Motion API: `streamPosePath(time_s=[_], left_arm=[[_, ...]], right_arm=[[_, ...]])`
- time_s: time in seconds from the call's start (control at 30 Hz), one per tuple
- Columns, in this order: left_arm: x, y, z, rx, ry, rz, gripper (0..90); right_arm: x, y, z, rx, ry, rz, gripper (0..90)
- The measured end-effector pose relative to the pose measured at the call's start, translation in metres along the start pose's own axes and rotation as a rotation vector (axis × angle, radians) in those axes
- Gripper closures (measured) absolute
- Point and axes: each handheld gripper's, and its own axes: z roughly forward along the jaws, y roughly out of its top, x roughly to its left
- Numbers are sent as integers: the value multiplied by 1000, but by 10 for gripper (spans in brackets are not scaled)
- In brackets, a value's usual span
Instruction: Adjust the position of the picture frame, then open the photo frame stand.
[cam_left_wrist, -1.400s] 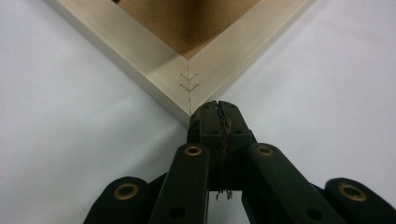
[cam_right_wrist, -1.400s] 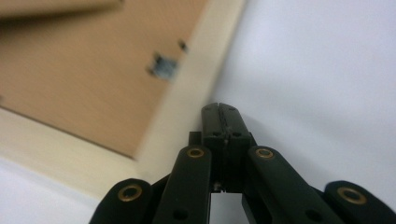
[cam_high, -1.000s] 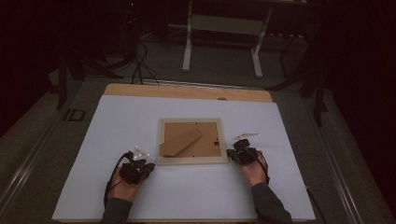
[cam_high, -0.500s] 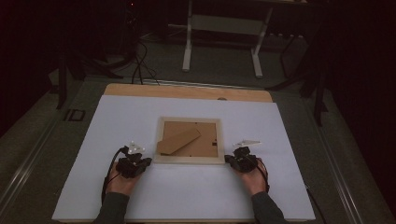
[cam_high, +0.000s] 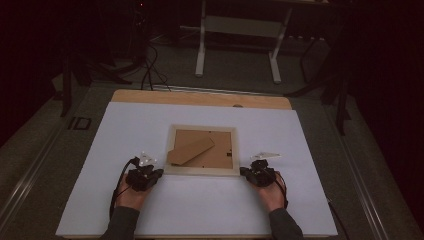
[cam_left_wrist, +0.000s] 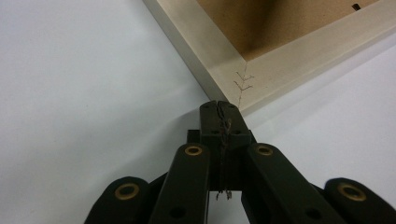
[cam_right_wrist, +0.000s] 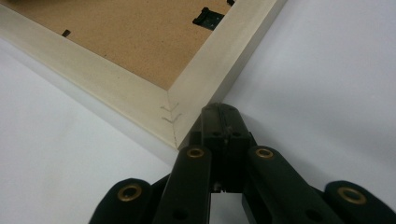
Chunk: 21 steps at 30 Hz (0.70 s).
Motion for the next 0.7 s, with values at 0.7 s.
streamPosePath(time_s=[0.7], left_arm=[[19, -3, -14, -55, 13, -120, 732]], right_arm=[[-7, -2, -14, -34, -11, -17, 891]])
